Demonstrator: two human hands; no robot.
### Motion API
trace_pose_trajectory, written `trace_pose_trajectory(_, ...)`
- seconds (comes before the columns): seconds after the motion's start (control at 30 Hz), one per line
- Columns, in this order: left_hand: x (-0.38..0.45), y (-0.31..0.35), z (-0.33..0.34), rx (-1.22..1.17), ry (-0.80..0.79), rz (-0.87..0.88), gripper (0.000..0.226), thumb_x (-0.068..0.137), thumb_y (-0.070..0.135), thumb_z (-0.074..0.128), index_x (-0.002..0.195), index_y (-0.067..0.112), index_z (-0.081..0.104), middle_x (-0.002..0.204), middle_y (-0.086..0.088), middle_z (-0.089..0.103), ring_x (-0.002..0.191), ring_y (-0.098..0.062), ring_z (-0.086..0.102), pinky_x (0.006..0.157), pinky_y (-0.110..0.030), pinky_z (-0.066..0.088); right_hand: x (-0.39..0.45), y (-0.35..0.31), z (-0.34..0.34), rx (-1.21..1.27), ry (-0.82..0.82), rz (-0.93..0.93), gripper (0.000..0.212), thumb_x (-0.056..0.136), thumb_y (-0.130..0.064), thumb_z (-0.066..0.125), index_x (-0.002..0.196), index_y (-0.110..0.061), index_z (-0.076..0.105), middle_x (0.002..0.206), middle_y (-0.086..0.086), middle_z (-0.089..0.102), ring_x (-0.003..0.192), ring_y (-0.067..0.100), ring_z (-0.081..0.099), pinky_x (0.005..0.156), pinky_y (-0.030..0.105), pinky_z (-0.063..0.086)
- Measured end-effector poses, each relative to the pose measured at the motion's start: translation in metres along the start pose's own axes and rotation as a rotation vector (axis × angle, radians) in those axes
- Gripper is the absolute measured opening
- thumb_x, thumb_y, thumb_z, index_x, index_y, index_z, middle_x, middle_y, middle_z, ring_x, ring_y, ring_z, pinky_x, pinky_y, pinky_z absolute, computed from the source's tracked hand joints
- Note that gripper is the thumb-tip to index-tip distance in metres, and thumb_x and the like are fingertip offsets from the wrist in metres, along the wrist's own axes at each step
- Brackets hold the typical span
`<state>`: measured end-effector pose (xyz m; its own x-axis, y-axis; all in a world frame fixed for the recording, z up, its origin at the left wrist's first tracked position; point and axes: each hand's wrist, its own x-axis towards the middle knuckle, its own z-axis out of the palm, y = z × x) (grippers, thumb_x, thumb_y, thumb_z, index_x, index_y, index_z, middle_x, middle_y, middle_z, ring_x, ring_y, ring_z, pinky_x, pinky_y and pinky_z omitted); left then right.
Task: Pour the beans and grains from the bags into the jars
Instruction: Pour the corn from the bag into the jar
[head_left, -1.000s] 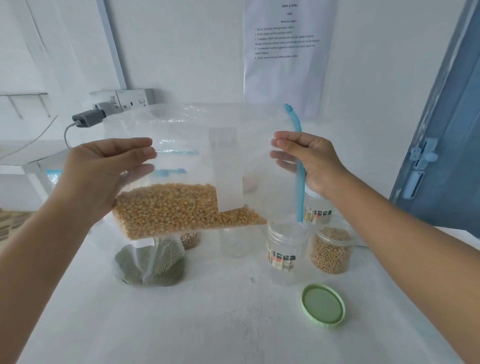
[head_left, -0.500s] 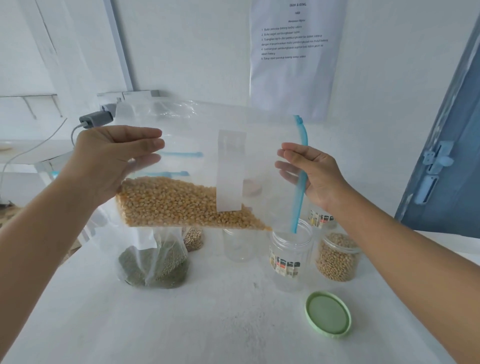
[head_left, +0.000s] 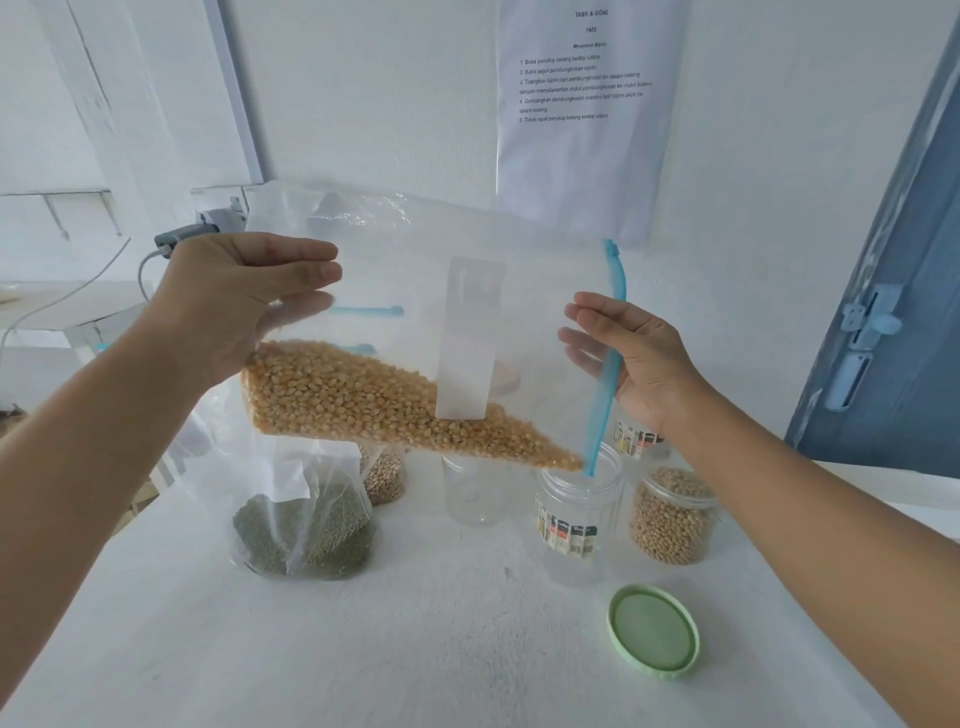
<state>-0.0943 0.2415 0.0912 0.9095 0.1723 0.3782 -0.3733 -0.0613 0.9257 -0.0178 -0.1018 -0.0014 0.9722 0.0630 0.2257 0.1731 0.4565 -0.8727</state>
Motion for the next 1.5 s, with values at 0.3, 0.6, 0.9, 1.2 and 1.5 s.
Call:
trace_pose_trajectory(0.3, 0.008, 0.007, 0.000, 0.012, -0.019, 0.009, 0.016, 0.075, 0.000, 0.080, 0.079, 0.015, 0.085, 0.083, -0.003, 0.079, 0.089, -0.016, 0.075, 0.091, -0.035, 0.062, 0.002, 0.005, -0.001, 0.007, -0.009, 0.010, 0.019, 0.089, -0.003, 0.074, 0.103, -0.014, 0.080, 0.111, 0.007, 0.078, 0.100, 0.028, 0.076, 0.092, 0.038, 0.061)
trace_pose_trajectory(0.6, 0.016, 0.014, 0.006, 0.029, -0.043, 0.034, 0.017, 0.071, 0.001, 0.083, 0.085, 0.012, 0.084, 0.085, -0.006, 0.079, 0.093, -0.019, 0.076, 0.089, -0.034, 0.063, 0.001, 0.005, -0.007, -0.001, -0.009, -0.002, 0.021, 0.091, -0.001, 0.071, 0.103, -0.016, 0.081, 0.113, 0.007, 0.078, 0.104, 0.029, 0.076, 0.094, 0.040, 0.060)
trace_pose_trajectory(0.9, 0.024, 0.017, 0.005, 0.038, -0.088, 0.019, 0.017, 0.069, 0.003, 0.083, 0.082, 0.013, 0.084, 0.087, -0.006, 0.079, 0.095, -0.020, 0.076, 0.088, -0.033, 0.063, 0.001, 0.008, -0.009, -0.004, -0.006, 0.005, 0.021, 0.085, -0.004, 0.074, 0.099, -0.017, 0.082, 0.113, 0.007, 0.078, 0.105, 0.030, 0.075, 0.096, 0.041, 0.060)
trace_pose_trajectory(1.2, 0.029, 0.020, 0.005, 0.033, -0.093, 0.027, 0.017, 0.068, 0.002, 0.082, 0.081, 0.013, 0.084, 0.086, -0.004, 0.079, 0.095, -0.018, 0.075, 0.087, -0.032, 0.063, 0.002, 0.007, -0.005, 0.002, -0.006, -0.003, 0.021, 0.089, 0.000, 0.072, 0.099, -0.016, 0.082, 0.112, 0.009, 0.078, 0.103, 0.031, 0.075, 0.095, 0.041, 0.060)
trace_pose_trajectory(1.5, 0.032, 0.020, 0.007, 0.032, -0.098, 0.024, 0.017, 0.068, 0.002, 0.082, 0.080, 0.013, 0.084, 0.084, -0.004, 0.079, 0.095, -0.019, 0.075, 0.088, -0.033, 0.063, 0.000, 0.006, -0.003, -0.001, 0.023, -0.024, 0.020, 0.089, 0.001, 0.072, 0.098, -0.014, 0.082, 0.108, 0.009, 0.078, 0.097, 0.029, 0.077, 0.092, 0.038, 0.061)
